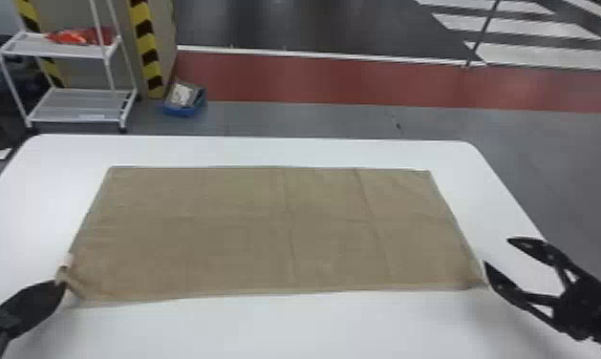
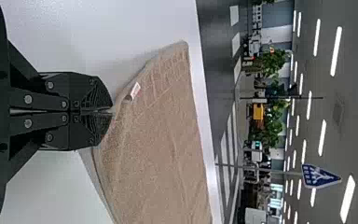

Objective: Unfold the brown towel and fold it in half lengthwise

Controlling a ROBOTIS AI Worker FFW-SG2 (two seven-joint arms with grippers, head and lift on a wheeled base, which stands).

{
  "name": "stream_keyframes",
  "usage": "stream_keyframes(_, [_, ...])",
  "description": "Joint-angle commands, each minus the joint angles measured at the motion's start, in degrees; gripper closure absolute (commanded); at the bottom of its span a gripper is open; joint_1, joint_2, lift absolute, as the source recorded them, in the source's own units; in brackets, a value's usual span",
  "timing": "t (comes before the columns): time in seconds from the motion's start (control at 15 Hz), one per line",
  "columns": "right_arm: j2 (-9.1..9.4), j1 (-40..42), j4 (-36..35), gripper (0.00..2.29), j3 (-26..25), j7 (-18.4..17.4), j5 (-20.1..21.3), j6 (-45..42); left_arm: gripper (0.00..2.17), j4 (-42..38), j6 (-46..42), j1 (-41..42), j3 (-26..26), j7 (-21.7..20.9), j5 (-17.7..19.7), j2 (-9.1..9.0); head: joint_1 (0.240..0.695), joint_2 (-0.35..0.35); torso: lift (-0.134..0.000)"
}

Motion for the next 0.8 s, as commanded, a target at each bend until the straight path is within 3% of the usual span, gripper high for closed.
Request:
stream_keyframes(0.0, [-0.66, -0.18, 2.53, 0.46, -0.18, 2.14, -3.54, 0.07, 1.35, -0.43, 0.04, 0.09, 0.11, 0.19, 0.05, 0.09, 0.695, -0.124, -0.125])
stream_keyframes(0.2, [-1.36, -0.61, 5.61, 0.47, -0.7, 3.9, -7.41, 0.94, 1.35, -0.35, -0.14, -0.09, 0.11, 0.37, 0.05, 0.17, 0.695, -0.133, -0.125])
stream_keyframes(0.33, [-2.51, -2.02, 9.83, 0.47, -1.23, 6.89, -11.45, 1.12, 1.35, 0.01, -0.49, -0.26, 0.11, 0.45, 0.14, 0.26, 0.695, -0.143, -0.125])
stream_keyframes(0.73, [-2.51, -3.34, 12.73, 0.47, -0.88, 12.6, -12.86, 2.7, 1.35, 1.15, -1.02, -1.05, -0.51, 0.37, 0.84, 0.44, 0.695, -0.168, -0.125])
